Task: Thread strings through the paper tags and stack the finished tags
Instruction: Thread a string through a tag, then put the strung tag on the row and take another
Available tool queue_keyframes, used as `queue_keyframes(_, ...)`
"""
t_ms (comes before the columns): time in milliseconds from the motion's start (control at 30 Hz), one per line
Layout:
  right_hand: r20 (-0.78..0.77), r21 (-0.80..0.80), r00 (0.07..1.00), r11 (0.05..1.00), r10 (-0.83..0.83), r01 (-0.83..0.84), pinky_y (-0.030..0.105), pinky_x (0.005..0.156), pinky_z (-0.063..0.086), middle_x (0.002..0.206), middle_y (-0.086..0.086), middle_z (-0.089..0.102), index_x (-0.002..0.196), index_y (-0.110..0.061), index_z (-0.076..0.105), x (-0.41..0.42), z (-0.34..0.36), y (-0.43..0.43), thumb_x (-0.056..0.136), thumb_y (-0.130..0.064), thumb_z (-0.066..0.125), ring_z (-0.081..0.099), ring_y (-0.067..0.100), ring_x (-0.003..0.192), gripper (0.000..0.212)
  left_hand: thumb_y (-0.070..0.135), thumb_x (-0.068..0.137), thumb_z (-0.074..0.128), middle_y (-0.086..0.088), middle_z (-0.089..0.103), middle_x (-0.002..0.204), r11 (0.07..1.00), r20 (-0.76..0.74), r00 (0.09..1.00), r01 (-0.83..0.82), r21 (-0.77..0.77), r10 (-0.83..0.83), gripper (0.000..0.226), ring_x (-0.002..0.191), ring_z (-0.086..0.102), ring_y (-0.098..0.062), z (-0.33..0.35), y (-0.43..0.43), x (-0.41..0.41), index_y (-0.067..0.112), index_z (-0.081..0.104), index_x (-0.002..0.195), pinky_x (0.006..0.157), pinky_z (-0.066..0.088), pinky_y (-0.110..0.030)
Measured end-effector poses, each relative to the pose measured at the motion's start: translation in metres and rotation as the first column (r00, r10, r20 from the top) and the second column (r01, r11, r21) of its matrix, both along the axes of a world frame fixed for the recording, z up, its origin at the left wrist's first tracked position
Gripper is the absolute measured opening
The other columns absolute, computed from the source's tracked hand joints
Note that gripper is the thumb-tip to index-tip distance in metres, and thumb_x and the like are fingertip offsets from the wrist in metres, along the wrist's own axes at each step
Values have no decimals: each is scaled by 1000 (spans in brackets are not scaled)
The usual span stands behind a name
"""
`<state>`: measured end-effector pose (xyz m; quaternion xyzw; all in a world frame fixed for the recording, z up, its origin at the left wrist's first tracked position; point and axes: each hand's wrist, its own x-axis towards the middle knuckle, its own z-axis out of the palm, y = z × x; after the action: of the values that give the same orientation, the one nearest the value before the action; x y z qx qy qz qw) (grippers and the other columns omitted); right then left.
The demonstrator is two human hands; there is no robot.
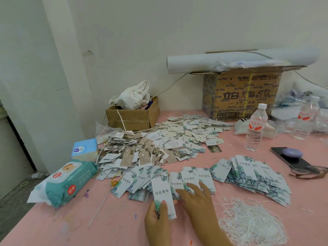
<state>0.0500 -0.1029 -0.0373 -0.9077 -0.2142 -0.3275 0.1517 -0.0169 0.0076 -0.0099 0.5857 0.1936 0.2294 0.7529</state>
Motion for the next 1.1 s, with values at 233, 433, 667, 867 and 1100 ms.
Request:
queue_keyframes(233,195,31,980,999,28,-35,30,84,38,72,-6,63,90,-20,75,-5,10,0,57,-6,87,56,14,79,38,-6,94,53,-10,71,103,999,3,1000,-30,-23,30,34,77,69,-17,5,-1,1,22,58,113,67,55,-30)
queue_keyframes(433,330,114,944,993,2,-42,25,67,36,68,-2,59,75,-16,74,-12,23,-5,73,-9,78,51,15,69,9,-16,90,48,4,58,131,1000,11,1000,14,7,-14,74,102,63,-16,3,0,2,38,44,140,86,52,-38)
queue_keyframes(667,401,158,886,935,232,-316,24,63,43,76,-2,64,84,-15,72,-26,35,-9,90,-21,61,51,10,74,14,17,100,47,-6,73,109,985,-36,987,152,-79,-155,27,107,64,-23,-3,-1,0,16,74,106,97,49,-44)
queue_keyframes(867,60,64,880,878,471,-474,15,62,44,85,-9,62,81,-21,67,-29,39,-11,87,-37,63,55,3,73,18,9,92,62,5,77,80,998,18,998,59,-19,-58,22,84,70,-21,-3,-1,1,16,67,112,71,58,-30)
queue_keyframes(1100,-522,13,840,986,146,-164,8,60,32,99,-23,47,104,-38,54,-13,51,-48,84,-48,63,42,-12,76,24,3,85,70,15,70,84,993,-19,1000,23,116,-21,35,78,66,-7,-3,-1,2,20,61,115,55,50,-8)
